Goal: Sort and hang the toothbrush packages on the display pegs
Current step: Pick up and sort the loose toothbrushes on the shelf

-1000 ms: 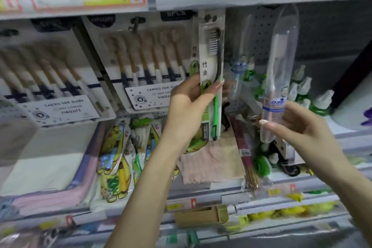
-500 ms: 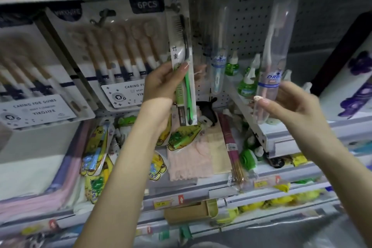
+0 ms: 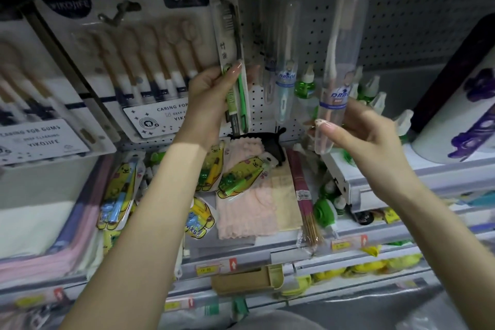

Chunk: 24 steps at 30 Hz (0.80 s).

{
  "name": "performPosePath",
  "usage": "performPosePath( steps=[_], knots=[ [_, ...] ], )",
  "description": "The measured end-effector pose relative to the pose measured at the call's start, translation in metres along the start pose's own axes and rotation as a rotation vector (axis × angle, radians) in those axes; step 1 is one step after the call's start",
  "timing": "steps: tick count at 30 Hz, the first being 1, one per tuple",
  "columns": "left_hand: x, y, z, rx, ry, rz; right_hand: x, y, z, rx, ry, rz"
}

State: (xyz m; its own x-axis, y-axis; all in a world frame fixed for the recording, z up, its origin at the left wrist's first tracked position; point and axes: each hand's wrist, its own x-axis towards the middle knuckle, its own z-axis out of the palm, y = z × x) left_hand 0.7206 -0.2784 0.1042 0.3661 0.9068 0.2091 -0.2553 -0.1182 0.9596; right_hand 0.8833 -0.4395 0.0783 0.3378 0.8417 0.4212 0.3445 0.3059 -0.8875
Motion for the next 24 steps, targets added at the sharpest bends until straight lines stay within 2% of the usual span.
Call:
performPosePath(
  steps=[9,17,20,24],
  knots=[
    [0.006,-0.006,0.003,0.016,0.061,0.023,0.001,0.006,-0.001,-0.001,-0.009,0.005],
    [-0.008,-0.009,0.003,0.073,-0.009,0.021,-0.005,0.006,0.000,0.033,0.004,-0.008],
    [-0.017,-0.017,-0.001,0.095,-0.029,-0.019,-0.006,0.002,0.001,0.027,-0.018,-0.002],
    [-0.035,-0.032,-0.005,0.031,0.026,-0.104,-0.007,-0.004,0.006,0.026,-0.035,0.000]
  ],
)
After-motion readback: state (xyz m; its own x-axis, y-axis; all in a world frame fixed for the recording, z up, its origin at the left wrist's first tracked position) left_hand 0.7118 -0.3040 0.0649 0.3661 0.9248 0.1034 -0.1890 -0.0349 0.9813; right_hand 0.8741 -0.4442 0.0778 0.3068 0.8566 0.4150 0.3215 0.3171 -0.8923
